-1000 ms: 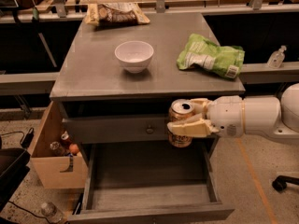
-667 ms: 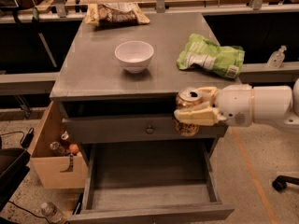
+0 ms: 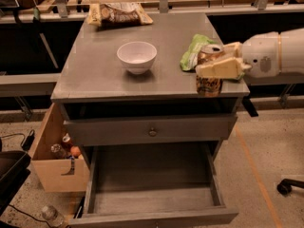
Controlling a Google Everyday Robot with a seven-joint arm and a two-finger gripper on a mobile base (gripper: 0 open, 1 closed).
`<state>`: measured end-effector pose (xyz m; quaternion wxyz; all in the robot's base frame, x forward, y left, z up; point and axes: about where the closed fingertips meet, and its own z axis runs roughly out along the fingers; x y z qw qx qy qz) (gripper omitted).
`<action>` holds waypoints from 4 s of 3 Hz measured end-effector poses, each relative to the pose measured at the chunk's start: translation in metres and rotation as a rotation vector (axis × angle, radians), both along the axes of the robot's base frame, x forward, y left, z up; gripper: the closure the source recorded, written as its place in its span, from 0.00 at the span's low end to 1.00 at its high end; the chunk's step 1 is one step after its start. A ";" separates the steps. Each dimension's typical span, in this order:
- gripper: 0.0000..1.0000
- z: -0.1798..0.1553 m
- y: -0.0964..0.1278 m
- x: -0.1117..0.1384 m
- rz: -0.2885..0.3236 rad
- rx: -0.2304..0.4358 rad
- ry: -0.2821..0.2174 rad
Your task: Pick orange can from middle drawer and place on counter
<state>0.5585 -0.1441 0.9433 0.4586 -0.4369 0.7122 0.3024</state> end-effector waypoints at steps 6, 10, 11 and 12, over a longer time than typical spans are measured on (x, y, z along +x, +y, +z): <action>1.00 0.113 -0.017 0.222 -0.261 0.065 -0.244; 1.00 0.033 0.112 0.351 -0.316 0.055 -0.172; 1.00 0.007 0.125 0.362 -0.326 0.002 -0.155; 1.00 -0.016 0.137 0.371 -0.328 0.049 -0.114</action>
Offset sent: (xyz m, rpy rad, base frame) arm 0.2166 -0.0559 0.1422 -0.0284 -0.1973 -0.2320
